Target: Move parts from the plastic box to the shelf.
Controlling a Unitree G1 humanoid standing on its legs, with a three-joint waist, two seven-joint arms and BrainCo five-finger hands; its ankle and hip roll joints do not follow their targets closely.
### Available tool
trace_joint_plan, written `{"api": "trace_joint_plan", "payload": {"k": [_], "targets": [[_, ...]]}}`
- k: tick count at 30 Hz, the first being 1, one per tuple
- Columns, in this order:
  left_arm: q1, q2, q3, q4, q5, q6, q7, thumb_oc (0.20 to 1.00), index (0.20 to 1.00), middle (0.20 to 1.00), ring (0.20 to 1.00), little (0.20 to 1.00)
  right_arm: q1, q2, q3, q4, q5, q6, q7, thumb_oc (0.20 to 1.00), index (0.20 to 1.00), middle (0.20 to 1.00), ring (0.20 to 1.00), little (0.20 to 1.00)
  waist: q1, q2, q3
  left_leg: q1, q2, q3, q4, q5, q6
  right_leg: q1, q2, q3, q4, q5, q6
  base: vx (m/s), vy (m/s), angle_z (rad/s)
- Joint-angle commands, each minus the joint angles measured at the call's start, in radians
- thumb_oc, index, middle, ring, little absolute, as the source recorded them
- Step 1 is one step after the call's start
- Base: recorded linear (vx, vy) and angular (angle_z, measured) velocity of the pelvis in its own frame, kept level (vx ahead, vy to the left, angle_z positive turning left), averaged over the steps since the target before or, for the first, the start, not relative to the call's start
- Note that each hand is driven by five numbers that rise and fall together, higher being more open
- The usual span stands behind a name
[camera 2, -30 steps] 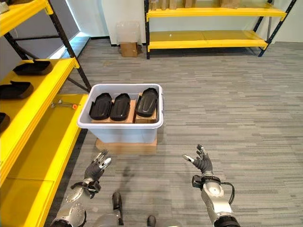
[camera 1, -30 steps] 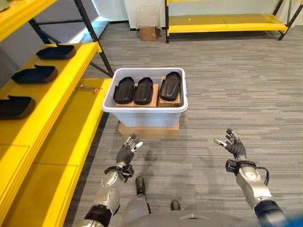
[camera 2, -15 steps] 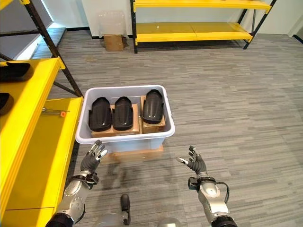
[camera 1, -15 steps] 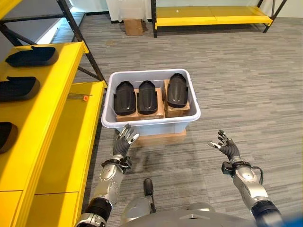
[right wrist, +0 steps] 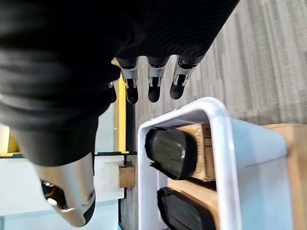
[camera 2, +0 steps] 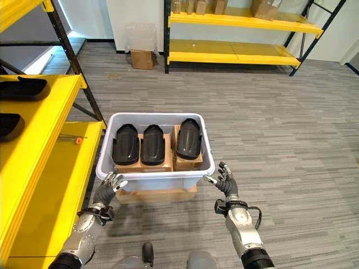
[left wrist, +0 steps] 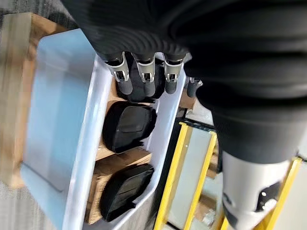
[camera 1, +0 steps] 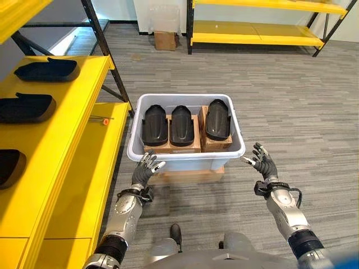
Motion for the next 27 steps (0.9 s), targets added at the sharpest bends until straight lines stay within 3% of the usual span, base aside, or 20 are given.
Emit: {"api": "trace_joint_plan", "payload": {"k": [1,2,3,5,6,7,9,21,24,27], "targets": [[0.009,0.009,-0.009,-0.085,-0.048,-0.014,-0.037,1.0,1.0,1.0,1.0,1.0,-0.02,-0.033,-0.014,-0.038,0.034,-0.032,-0.011,1.0,1.0,1.0,1.0,1.0,-0.026,0.017,-0.023,0.014,-0.051,-0.049,0.005,-0.109,-0.041,-0.008,0.072,-0.127,-0.324,0.16,-0.047,0.13,-0.086,0.09],[0.01,0.011,-0.004,-0.095,-0.048,-0.009,-0.033,1.0,1.0,1.0,1.0,1.0,-0.018,-0.035,-0.016,-0.041,0.039,-0.031,-0.006,1.0,1.0,1.0,1.0,1.0,-0.027,0.015,-0.016,0.026,-0.047,-0.048,0.005,-0.117,-0.044,-0.016,0.055,-0.144,-0.385,0.171,-0.047,0.21,-0.188,0.11],[0.022,0.012,-0.007,-0.113,-0.038,-0.009,-0.017,1.0,1.0,1.0,1.0,1.0,-0.003,-0.032,-0.023,-0.05,0.045,-0.031,-0.001,1.0,1.0,1.0,1.0,1.0,-0.04,0.019,0.001,0.057,-0.033,-0.066,0.005,-0.137,-0.052,-0.089,0.025,-0.118,-0.455,0.229,-0.034,0.19,-0.194,0.0],[0.032,0.008,-0.014,-0.108,-0.031,-0.025,-0.017,1.0,1.0,1.0,1.0,1.0,0.008,-0.029,-0.03,-0.054,0.048,-0.027,0.002,1.0,1.0,1.0,1.0,1.0,-0.047,0.022,0.008,0.072,-0.023,-0.077,0.005,-0.15,-0.059,-0.117,0.017,-0.093,-0.462,0.244,-0.029,0.16,-0.18,0.09],[0.042,0.006,-0.022,-0.11,-0.023,-0.034,-0.017,1.0,1.0,1.0,1.0,1.0,0.018,-0.032,-0.035,-0.057,0.049,-0.021,0.006,1.0,1.0,1.0,1.0,1.0,-0.061,0.017,0.002,0.07,-0.02,-0.083,0.005,-0.153,-0.066,-0.076,0.041,-0.058,-0.529,0.199,-0.034,0.16,-0.188,0.23],[0.046,0.0,-0.031,-0.1,-0.017,-0.053,-0.024,1.0,1.0,1.0,1.0,1.0,0.029,-0.033,-0.035,-0.056,0.039,-0.016,-0.011,1.0,1.0,1.0,1.0,1.0,-0.066,0.01,-0.005,0.072,-0.022,-0.089,0.005,-0.155,-0.068,-0.047,0.042,-0.043,-0.581,0.205,-0.032,0.19,-0.203,0.37],[0.052,-0.002,-0.043,-0.102,-0.01,-0.083,-0.032,1.0,1.0,1.0,1.0,1.0,0.029,-0.026,-0.03,-0.04,0.06,0.029,-0.027,1.0,1.0,1.0,1.0,1.0,-0.06,-0.003,-0.018,0.07,-0.023,-0.081,0.005,-0.155,-0.077,0.047,0.04,-0.068,-0.686,0.201,-0.041,0.19,-0.209,0.63],[0.077,-0.024,-0.046,-0.123,-0.024,-0.083,-0.042,1.0,1.0,1.0,1.0,1.0,0.024,-0.021,0.012,-0.037,0.035,0.013,-0.056,1.0,1.0,1.0,1.0,1.0,-0.051,0.002,-0.047,0.045,0.002,-0.015,0.005,-0.132,-0.099,0.177,0.076,-0.076,-0.793,0.177,-0.077,0.1,-0.112,0.05],[0.073,-0.021,-0.049,-0.139,-0.015,-0.132,-0.058,1.0,1.0,1.0,1.0,1.0,0.029,-0.031,0.008,-0.066,0.071,-0.004,-0.066,1.0,1.0,1.0,1.0,1.0,-0.057,0.005,-0.042,0.04,0.012,-0.002,0.005,-0.12,-0.103,0.192,0.092,-0.067,-0.793,0.161,-0.09,0.09,-0.093,-0.02],[0.06,-0.01,-0.045,-0.175,-0.032,-0.139,-0.072,1.0,1.0,1.0,1.0,1.0,0.036,-0.034,-0.001,-0.091,0.08,-0.019,-0.069,1.0,1.0,1.0,1.0,1.0,-0.063,0.01,-0.035,0.033,0.018,0.005,0.005,-0.111,-0.106,0.188,0.095,-0.058,-0.787,0.155,-0.094,0.06,-0.064,-0.08]]}}
